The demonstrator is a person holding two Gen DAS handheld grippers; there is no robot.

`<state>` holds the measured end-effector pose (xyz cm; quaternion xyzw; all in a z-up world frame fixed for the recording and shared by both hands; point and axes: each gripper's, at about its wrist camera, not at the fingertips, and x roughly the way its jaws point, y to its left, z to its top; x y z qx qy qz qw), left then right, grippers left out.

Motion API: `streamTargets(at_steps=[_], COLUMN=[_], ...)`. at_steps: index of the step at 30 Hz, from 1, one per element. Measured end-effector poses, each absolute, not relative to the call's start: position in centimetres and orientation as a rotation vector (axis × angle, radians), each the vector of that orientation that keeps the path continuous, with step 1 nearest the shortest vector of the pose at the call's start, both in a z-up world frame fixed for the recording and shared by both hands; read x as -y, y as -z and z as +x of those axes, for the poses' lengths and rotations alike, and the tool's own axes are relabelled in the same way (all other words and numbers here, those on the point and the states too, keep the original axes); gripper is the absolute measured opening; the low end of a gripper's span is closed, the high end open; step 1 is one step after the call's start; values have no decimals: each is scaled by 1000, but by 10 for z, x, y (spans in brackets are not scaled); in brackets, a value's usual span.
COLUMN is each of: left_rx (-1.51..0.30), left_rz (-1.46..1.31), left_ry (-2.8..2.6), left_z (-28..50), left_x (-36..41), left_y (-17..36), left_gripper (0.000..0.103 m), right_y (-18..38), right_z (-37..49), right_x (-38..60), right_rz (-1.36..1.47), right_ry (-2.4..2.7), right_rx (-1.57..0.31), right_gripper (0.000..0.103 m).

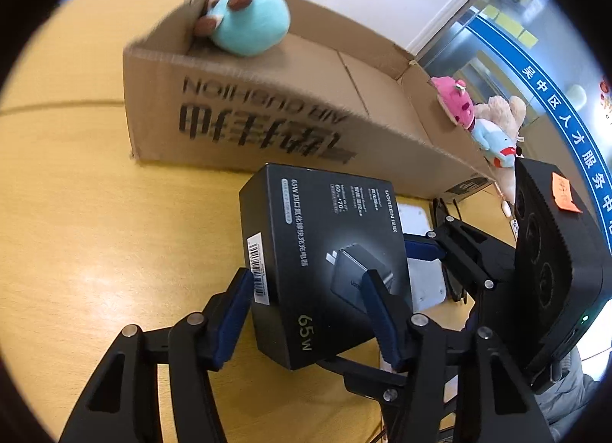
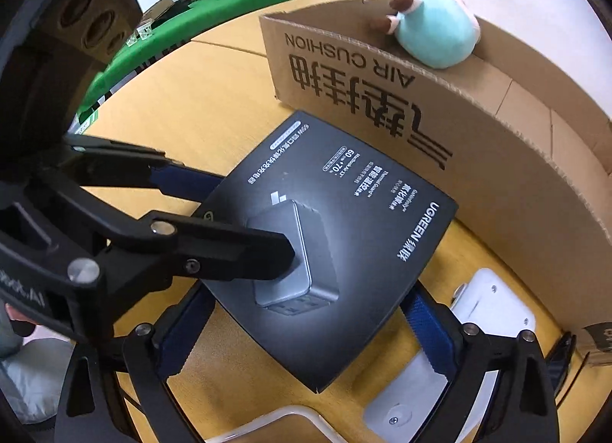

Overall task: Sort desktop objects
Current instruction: 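Lift the black charger box with both grippers and carry it over the cardboard box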

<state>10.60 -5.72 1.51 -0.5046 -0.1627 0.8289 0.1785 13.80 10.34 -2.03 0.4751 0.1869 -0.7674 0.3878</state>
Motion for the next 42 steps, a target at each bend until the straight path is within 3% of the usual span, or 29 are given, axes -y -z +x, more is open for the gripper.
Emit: streamTargets(at_steps=[9,22,28,42], left_rx=[365,191,65,29], left_rz=[-1197,-776,-667,-563], left_ry=[-2451,-2514,-2530,-2555], left_z=[102,58,41,1], left_x=[40,18,1,-4], left_y=[-93,-231,-278,-305], left_gripper=[52,52,52,52], right_y=[-41,-199,-245,-281], right_z=[117,92,83,33], right_x=[-123,-139,-140,-154], right_rz=[1035,641,548,495], right_ry=[2080,2297,2373,2413], right_rx=[-403,-589,-661,-598], right_gripper=[97,97,97,97])
